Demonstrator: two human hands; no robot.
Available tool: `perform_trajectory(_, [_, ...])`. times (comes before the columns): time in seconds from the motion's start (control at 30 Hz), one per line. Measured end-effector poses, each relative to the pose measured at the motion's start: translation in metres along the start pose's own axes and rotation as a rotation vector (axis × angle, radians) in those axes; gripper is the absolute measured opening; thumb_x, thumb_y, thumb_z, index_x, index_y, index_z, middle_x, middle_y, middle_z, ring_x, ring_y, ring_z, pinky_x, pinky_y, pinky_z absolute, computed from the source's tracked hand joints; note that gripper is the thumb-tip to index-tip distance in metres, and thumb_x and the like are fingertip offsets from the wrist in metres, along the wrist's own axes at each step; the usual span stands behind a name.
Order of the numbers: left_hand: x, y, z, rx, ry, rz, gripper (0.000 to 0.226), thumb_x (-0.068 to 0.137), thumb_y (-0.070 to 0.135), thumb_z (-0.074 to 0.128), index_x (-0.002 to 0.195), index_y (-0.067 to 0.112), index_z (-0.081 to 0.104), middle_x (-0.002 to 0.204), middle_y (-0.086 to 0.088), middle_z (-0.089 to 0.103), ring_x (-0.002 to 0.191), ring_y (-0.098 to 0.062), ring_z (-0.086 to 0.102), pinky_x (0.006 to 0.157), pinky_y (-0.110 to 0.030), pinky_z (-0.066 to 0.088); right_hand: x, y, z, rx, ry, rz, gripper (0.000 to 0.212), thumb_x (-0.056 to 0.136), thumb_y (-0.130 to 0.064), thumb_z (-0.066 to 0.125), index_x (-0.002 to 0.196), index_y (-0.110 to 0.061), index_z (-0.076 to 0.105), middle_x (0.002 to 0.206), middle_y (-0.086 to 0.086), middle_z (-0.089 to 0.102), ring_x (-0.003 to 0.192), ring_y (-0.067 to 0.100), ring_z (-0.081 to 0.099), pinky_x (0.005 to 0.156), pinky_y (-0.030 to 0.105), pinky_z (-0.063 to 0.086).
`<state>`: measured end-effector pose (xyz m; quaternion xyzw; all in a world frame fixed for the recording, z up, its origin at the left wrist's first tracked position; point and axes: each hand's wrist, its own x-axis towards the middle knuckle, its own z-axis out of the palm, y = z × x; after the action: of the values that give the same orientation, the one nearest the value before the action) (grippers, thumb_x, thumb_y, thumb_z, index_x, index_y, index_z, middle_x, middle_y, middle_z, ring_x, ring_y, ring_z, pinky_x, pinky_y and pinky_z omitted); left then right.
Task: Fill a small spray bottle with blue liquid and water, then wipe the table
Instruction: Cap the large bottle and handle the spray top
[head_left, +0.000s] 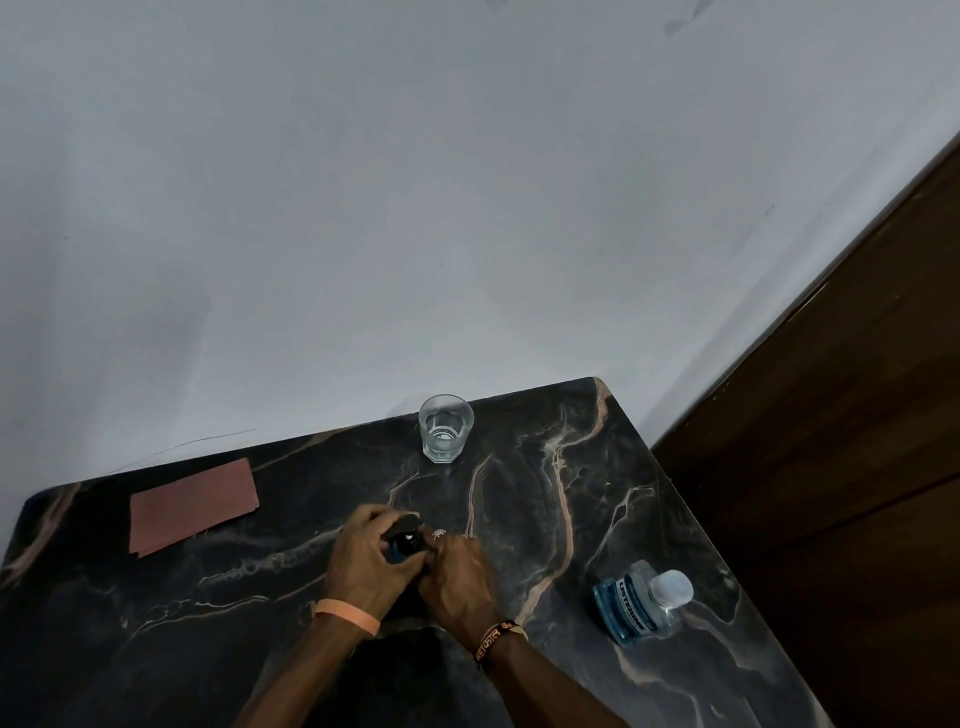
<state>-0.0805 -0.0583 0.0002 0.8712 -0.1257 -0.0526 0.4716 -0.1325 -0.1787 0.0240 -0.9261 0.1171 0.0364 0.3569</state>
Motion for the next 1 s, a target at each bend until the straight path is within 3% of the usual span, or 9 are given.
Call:
perform_trajectory(0.1, [0.001,0.0,-0.001,0.01,-0.006,-0.008,0.046,0.059,0.01,0.089,0.099,0.026,0.074,0.09,0.016,0.059,0.084,-0.006,0.062,0.077,-0.027,0.057,0.001,0.0,0.0,-0.01,0.001,-0.009,0.031,0.087,-0.017,0.053,0.112,-0.025,0.068,0.092,0.004,0.074,0.082,0.02,0.069,0.069,0.022,0.05])
perform_trajectory(0.2, [-0.001,0.0,-0.002,-0.027,-0.001,-0.005,0.053,0.057,0.011,0.09,0.103,0.029,0.071,0.097,0.015,0.058,0.089,-0.005,0.063,0.079,-0.02,0.055,0.0,0.001,0.001,-0.007,-0.007,0.009,0.035,0.084,-0.015,0.05,0.111,-0.026,0.068,0.093,0.004,0.074,0.083,0.021,0.068,0.073,0.029,0.055])
perform_trajectory(0.37, [-0.002,-0.003,-0.001,0.008,-0.006,-0.01,0.046,0.06,0.017,0.09,0.098,0.031,0.07,0.092,0.018,0.056,0.083,-0.003,0.061,0.076,-0.023,0.056,0.001,0.0,0.001,-0.048,0.022,-0.013,0.032,0.085,-0.02,0.05,0.111,-0.027,0.067,0.092,0.003,0.073,0.081,0.019,0.068,0.068,0.021,0.048])
perform_trajectory(0.47, [-0.003,-0.004,0.0,-0.015,-0.002,-0.003,0.054,0.059,0.02,0.091,0.106,0.031,0.068,0.099,0.017,0.053,0.088,-0.004,0.06,0.078,-0.018,0.054,0.0,0.002,0.002,-0.048,0.004,-0.017,0.038,0.084,-0.017,0.049,0.116,-0.028,0.066,0.096,0.001,0.073,0.085,0.018,0.068,0.074,0.023,0.053])
perform_trajectory(0.6, [-0.003,-0.006,0.001,-0.031,0.011,-0.011,0.046,0.062,0.013,0.088,0.099,0.031,0.069,0.093,0.017,0.059,0.086,-0.004,0.062,0.079,-0.025,0.057,0.002,0.002,0.003,-0.057,0.019,-0.043,0.029,0.088,-0.02,0.053,0.112,-0.027,0.068,0.096,0.002,0.073,0.085,0.019,0.068,0.076,0.029,0.055])
perform_trajectory(0.77, [-0.003,-0.008,0.003,-0.061,0.004,0.003,0.056,0.06,0.016,0.09,0.109,0.029,0.068,0.103,0.013,0.056,0.092,-0.007,0.062,0.079,-0.018,0.055,0.003,0.006,0.005,-0.044,-0.012,-0.011,0.033,0.087,-0.013,0.051,0.113,-0.025,0.067,0.097,0.004,0.073,0.089,0.021,0.068,0.08,0.032,0.056])
perform_trajectory(0.9, [-0.002,-0.011,0.005,-0.087,0.009,-0.027,0.049,0.063,0.013,0.089,0.105,0.026,0.069,0.098,0.013,0.061,0.09,-0.009,0.064,0.081,-0.03,0.058,0.002,0.005,0.003,-0.041,0.006,-0.042,0.025,0.089,-0.016,0.051,0.105,-0.022,0.07,0.095,0.004,0.074,0.085,0.02,0.068,0.079,0.031,0.055])
perform_trajectory(1.0, [-0.004,-0.013,0.005,-0.077,0.001,-0.005,0.057,0.061,0.02,0.09,0.11,0.033,0.065,0.106,0.016,0.054,0.095,-0.006,0.062,0.083,-0.022,0.055,0.002,0.005,0.003,-0.002,-0.005,-0.008,0.032,0.083,-0.012,0.05,0.106,-0.023,0.069,0.092,0.004,0.074,0.084,0.021,0.068,0.073,0.026,0.053])
